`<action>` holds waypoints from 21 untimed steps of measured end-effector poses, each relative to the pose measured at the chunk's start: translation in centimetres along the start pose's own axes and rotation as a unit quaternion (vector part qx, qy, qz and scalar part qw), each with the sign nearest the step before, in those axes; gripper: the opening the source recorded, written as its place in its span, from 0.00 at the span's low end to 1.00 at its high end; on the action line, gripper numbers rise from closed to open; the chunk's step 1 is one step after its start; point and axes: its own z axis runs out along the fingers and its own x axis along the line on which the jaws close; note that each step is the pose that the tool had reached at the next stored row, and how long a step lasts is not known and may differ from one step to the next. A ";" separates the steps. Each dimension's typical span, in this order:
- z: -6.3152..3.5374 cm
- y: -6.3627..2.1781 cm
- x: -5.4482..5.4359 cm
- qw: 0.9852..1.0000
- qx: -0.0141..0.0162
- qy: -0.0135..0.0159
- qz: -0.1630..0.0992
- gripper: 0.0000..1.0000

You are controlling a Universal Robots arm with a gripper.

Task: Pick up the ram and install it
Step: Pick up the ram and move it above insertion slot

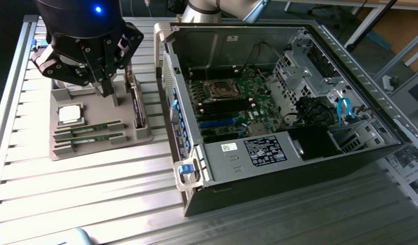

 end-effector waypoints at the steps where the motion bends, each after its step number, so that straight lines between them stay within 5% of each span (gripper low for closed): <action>1: 0.00 0.00 0.0 1.000 0.000 0.000 -0.003 0.11; 21: 0.03 0.00 0.0 0.999 -0.001 0.002 -0.042 0.11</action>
